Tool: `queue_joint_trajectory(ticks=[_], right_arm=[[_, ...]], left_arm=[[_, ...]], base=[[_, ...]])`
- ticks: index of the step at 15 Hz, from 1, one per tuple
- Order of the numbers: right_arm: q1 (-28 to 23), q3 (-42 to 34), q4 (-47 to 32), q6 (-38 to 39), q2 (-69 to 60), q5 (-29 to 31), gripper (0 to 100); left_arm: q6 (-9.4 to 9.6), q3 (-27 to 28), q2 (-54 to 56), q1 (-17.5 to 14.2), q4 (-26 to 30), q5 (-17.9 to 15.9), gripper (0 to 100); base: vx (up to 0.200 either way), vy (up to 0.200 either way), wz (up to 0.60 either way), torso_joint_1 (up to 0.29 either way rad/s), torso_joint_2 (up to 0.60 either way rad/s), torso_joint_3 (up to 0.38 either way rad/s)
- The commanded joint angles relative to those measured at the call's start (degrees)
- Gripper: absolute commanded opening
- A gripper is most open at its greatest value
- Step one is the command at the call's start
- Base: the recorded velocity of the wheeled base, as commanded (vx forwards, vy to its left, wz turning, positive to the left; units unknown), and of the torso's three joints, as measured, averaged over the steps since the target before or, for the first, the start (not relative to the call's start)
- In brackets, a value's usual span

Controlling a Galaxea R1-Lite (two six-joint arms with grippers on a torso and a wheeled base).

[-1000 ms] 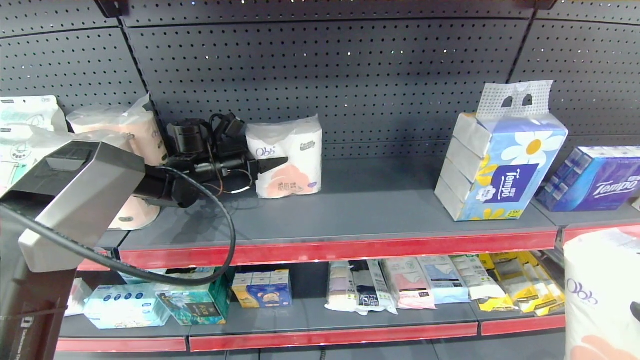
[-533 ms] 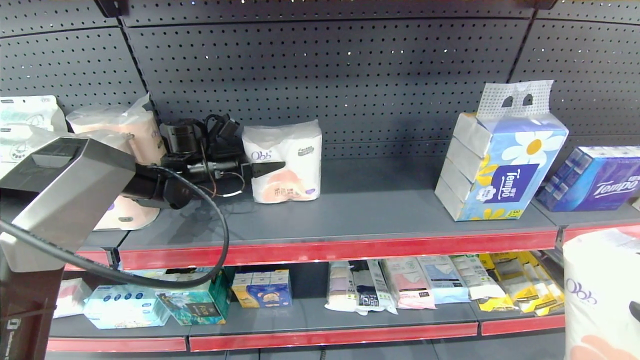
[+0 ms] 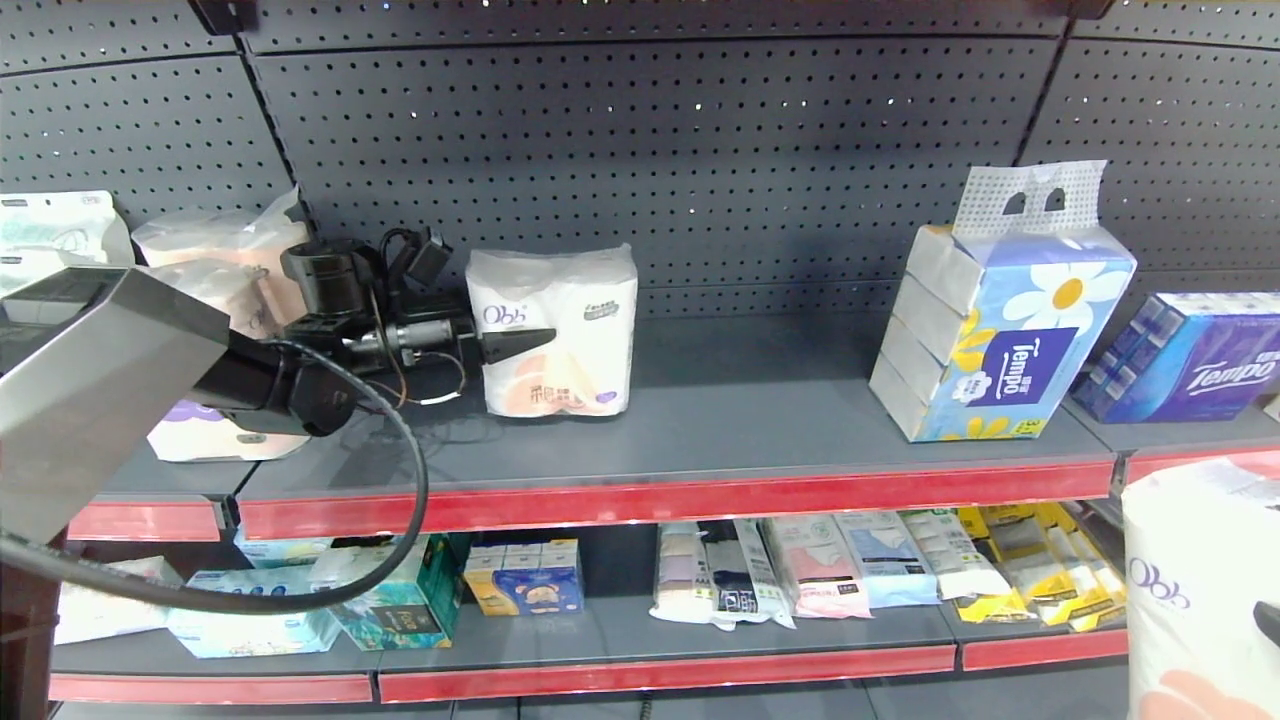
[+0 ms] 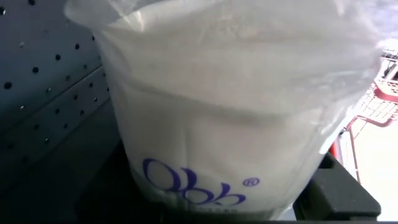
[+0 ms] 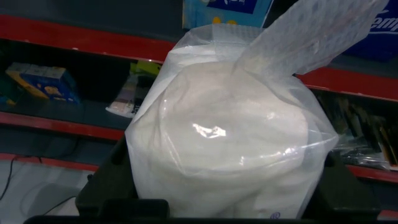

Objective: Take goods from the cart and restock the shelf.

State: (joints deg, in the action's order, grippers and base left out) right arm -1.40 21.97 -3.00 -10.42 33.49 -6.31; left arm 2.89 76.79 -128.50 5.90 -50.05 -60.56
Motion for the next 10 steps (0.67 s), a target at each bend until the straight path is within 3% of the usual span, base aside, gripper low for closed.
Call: queue_joint_trajectory(ticks=[1,6,10], right_arm=[[0.0,0.01,0.01,-0.04,0.35,-0.01,0],[0.0,0.01,0.01,-0.04,0.61,0.07,0],[0.0,0.09,0.01,-0.04,0.61,0.07,0]], left_arm=[[-0.08,-2.17,2.73,0.08,-0.04,-0.7,0],[-0.08,-4.72,3.34,0.08,-1.36,-0.87,0],[0.01,-11.05,5.37,-0.01,-3.65,-1.05,0]], base=[[0.0,0.0,0.0,0.0,0.0,0.0],[0.0,0.0,0.0,0.0,0.0,0.0],[0.0,0.0,0.0,0.0,0.0,0.0]])
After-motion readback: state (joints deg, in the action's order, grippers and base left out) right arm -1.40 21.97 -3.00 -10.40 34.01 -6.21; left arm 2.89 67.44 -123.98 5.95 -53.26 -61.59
